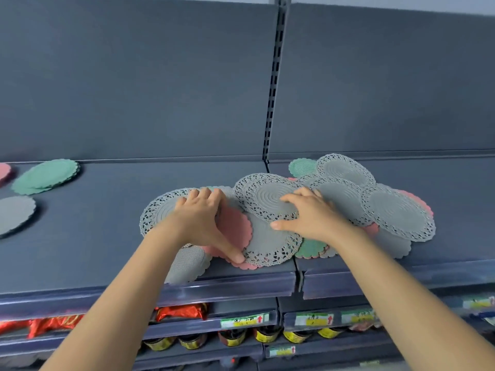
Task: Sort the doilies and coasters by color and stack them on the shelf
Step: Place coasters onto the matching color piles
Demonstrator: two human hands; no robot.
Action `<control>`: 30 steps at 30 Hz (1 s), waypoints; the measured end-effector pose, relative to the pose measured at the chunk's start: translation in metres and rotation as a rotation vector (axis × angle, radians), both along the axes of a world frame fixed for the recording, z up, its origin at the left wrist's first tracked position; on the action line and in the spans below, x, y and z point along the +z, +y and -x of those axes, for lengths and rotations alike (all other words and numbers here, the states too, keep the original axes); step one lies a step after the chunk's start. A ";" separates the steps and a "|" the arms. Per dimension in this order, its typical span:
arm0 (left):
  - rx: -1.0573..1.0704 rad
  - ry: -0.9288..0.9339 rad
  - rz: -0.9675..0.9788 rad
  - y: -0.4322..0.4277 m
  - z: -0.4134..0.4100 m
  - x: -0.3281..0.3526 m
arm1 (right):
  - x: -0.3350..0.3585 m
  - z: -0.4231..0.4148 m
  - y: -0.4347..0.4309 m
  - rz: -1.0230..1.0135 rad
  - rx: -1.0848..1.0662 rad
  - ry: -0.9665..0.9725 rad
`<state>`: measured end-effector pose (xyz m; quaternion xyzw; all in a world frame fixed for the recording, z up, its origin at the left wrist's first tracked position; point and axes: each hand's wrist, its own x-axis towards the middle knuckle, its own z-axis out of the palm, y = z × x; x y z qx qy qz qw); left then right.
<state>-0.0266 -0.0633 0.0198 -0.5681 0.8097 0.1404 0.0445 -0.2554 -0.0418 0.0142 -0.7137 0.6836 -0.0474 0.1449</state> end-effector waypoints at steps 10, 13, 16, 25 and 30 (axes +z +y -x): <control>0.019 0.290 0.068 -0.014 -0.011 0.001 | -0.011 0.013 -0.051 0.200 0.030 0.108; 0.024 0.405 0.081 -0.018 -0.009 0.006 | -0.002 0.003 -0.055 0.259 0.143 -0.024; 0.092 0.497 0.110 -0.020 -0.006 0.010 | 0.009 -0.016 -0.057 0.209 0.301 -0.257; 0.450 1.062 0.096 0.004 -0.011 0.016 | -0.014 -0.055 -0.100 -0.003 0.269 -0.174; 0.608 1.259 0.040 0.016 -0.012 0.011 | -0.013 -0.059 -0.102 -0.056 0.241 -0.360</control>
